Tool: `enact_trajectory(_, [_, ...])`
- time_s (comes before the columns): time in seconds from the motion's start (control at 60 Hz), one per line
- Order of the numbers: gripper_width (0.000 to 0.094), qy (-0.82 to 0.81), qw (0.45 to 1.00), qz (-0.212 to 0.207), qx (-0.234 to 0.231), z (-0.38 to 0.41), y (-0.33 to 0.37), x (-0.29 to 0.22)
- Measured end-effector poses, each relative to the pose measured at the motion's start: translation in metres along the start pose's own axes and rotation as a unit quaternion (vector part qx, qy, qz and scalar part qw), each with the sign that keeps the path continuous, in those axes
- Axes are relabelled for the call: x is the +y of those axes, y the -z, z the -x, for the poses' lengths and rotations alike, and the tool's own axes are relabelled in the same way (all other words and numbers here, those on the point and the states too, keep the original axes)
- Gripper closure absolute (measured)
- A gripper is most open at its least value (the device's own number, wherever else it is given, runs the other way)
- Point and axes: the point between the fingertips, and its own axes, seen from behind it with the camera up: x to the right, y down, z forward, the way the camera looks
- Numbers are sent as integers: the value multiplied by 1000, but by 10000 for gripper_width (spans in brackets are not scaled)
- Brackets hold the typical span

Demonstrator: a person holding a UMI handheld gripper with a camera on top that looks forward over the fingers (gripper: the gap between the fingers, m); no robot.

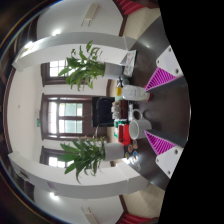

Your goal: Pour water

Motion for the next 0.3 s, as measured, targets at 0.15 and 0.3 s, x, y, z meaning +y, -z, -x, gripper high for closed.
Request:
enact_trajectory(0.15, [198, 2, 1000, -3, -13, 12, 18, -8])
enact_trajectory(0.3, [200, 11, 1000, -8, -11, 10, 24, -13])
